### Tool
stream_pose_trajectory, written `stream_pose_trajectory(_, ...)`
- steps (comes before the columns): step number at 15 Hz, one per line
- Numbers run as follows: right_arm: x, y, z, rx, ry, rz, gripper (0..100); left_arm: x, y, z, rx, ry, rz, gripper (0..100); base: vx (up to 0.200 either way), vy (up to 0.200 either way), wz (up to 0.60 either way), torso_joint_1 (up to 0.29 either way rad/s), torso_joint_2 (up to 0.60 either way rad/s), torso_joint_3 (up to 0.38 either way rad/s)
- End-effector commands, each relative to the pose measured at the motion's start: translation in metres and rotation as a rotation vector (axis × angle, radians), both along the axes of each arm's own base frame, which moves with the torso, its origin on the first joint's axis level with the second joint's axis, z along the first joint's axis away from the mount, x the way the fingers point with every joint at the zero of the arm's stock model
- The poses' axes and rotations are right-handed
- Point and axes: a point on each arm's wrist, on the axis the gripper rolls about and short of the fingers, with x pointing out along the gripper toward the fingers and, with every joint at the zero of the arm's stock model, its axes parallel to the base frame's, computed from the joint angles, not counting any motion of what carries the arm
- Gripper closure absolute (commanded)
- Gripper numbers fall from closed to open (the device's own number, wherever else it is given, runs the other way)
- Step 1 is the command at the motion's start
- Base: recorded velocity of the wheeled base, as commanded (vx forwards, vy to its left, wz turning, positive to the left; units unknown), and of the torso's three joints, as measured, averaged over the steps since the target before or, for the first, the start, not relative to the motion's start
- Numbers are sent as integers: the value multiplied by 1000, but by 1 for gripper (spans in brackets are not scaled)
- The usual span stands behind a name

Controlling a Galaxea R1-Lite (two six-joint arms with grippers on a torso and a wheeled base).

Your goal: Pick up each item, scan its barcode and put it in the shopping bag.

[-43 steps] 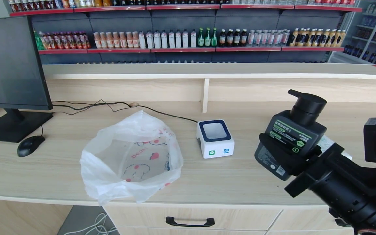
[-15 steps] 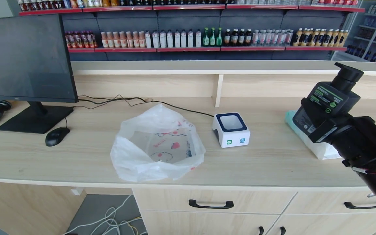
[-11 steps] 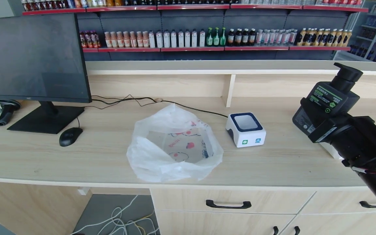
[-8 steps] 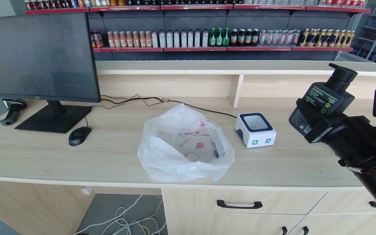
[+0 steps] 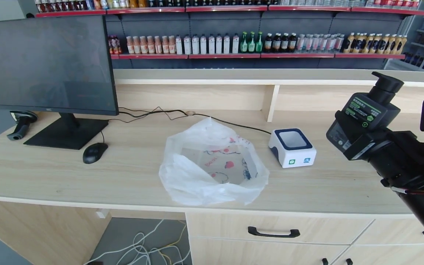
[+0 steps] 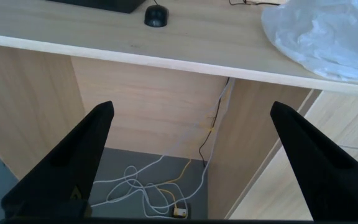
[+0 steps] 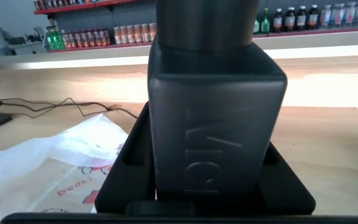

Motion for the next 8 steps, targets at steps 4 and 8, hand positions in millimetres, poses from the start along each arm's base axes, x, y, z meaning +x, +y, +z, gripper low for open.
stream_pose_trajectory(4,0,0,0,-2,1,0,100,0,0,0,-2,0,1,0,0,0,600,0,6,1)
stream_pose_trajectory(8,0,0,0,6,3,6,100,0,0,0,-2,0,0,0,0,0,300,-4,4,2)
